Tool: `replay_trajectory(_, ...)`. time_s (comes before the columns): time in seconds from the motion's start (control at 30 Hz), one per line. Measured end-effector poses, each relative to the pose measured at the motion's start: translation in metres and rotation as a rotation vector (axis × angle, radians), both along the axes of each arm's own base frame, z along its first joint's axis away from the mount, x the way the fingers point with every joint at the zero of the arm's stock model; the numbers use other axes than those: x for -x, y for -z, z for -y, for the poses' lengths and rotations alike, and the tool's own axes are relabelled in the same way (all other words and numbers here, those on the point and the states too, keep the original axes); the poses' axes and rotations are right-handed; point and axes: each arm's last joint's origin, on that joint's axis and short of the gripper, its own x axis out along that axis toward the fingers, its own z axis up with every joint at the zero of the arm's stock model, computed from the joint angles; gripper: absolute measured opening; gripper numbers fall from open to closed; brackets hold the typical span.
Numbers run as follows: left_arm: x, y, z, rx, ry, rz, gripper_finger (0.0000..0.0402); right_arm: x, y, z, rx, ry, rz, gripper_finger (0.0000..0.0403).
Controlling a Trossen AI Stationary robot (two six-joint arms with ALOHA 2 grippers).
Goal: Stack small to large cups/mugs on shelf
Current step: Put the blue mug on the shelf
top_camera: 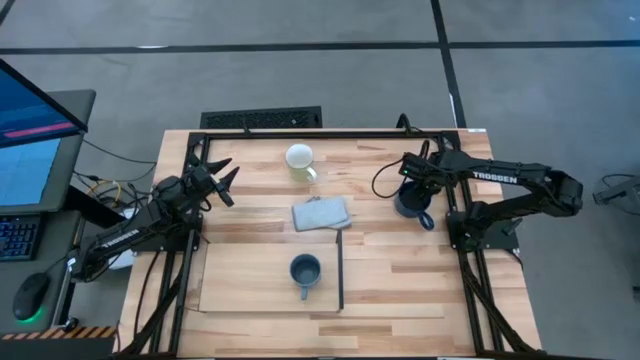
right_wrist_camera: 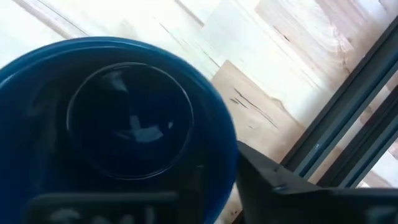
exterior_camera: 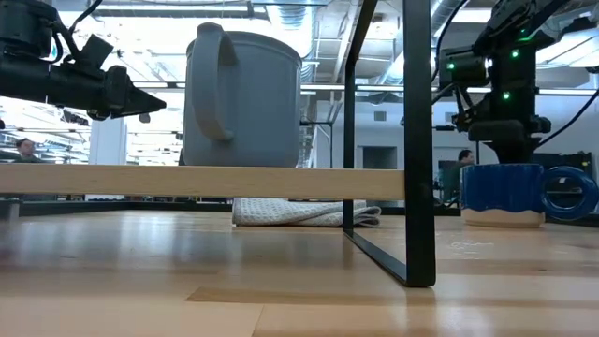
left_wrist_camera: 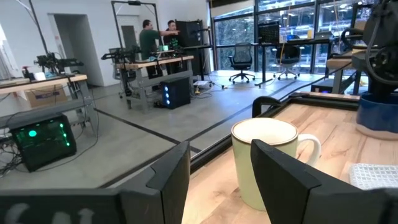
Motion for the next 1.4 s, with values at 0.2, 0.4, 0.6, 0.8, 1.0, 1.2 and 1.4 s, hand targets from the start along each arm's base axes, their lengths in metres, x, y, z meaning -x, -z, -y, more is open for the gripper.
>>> replay_trajectory(0.2, 0.0, 0.0, 0.0, 0.0, 0.0, 0.0, 0.0163, -0.001, -0.002, 0.0, 0.0, 0.005, 0.022, 0.0027)
replay_trajectory(0.4, 0.0, 0.0, 0.0, 0.0, 0.0, 0.0, 0.0163, -0.006, -0.003, 0.002, -0.028, 0.086, 0.101, 0.0027)
replay_trajectory(0.6, 0.0, 0.0, 0.0, 0.0, 0.001, 0.0, 0.0163, -0.018, -0.024, 0.004, -0.03, 0.133, 0.206, 0.0025)
replay_trajectory(0.8, 0.0, 0.0, 0.0, 0.0, 0.002, 0.0, 0.0163, -0.032, -0.058, 0.006, 0.004, 0.145, 0.326, 0.0025)
replay_trajectory(1.0, 0.0, 0.0, 0.0, 0.0, 0.004, -0.001, 0.0163, -0.045, -0.1, 0.007, 0.048, 0.139, 0.481, 0.0025)
replay_trajectory(1.2, 0.0, 0.0, 0.0, 0.0, 0.004, -0.001, 0.0163, -0.065, -0.139, 0.006, 0.112, 0.065, 0.736, 0.0025)
replay_trajectory(1.4, 0.0, 0.0, 0.0, 0.0, 0.004, -0.001, 0.0163, -0.077, -0.158, -0.003, 0.137, -0.001, 0.884, 0.0025)
